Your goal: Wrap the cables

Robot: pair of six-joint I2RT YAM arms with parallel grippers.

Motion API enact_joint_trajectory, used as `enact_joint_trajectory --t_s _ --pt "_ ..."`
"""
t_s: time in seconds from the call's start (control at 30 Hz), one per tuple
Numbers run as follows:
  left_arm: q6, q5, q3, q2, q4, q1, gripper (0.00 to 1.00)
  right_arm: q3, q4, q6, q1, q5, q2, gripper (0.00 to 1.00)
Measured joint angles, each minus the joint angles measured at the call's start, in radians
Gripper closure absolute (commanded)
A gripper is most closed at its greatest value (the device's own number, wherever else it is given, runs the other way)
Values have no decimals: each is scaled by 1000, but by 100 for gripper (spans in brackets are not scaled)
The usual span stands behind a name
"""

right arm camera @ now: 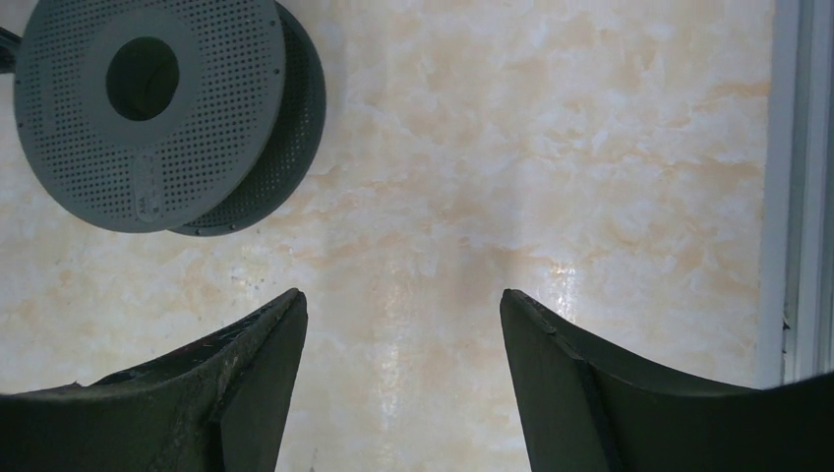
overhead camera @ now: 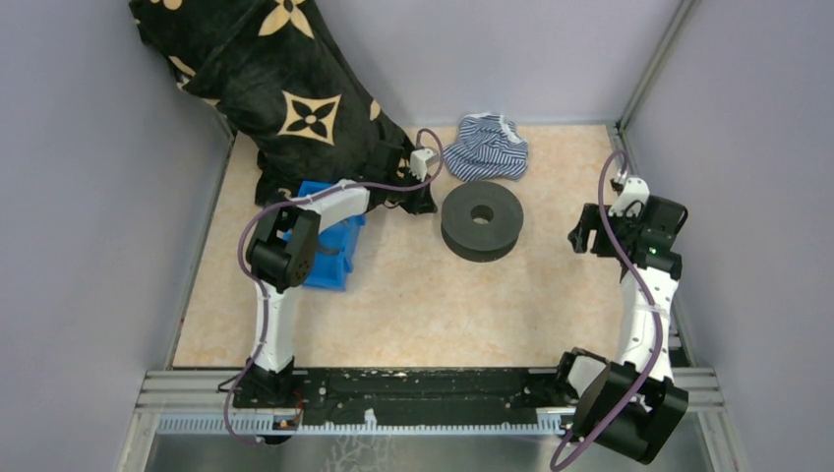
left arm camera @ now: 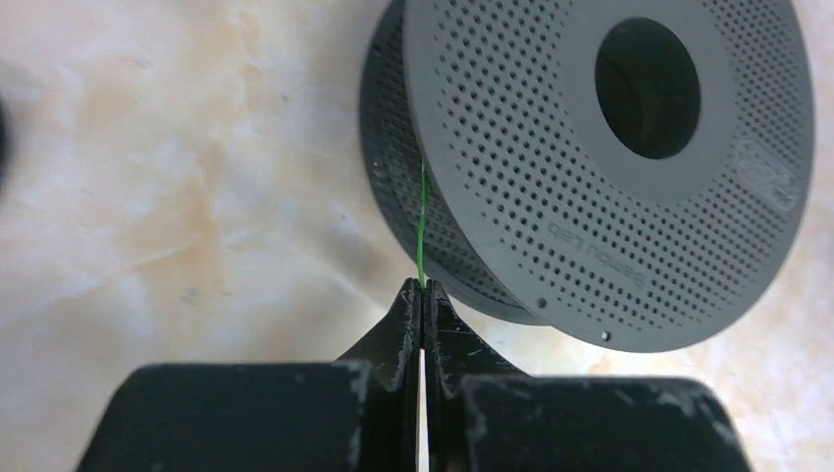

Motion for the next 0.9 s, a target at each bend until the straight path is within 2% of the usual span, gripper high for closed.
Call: enact_joint_trajectory --t_s 0.27,0.63,0.9 --pt "-174 101 -54 20 66 -2 100 0 0 0 0 -74 0 28" --pt "-364 182 -55 85 170 -10 100 0 0 -10 0 -79 -6 28" --pt "-502 216 -145 101 276 -21 100 -6 2 -16 0 -78 -9 28"
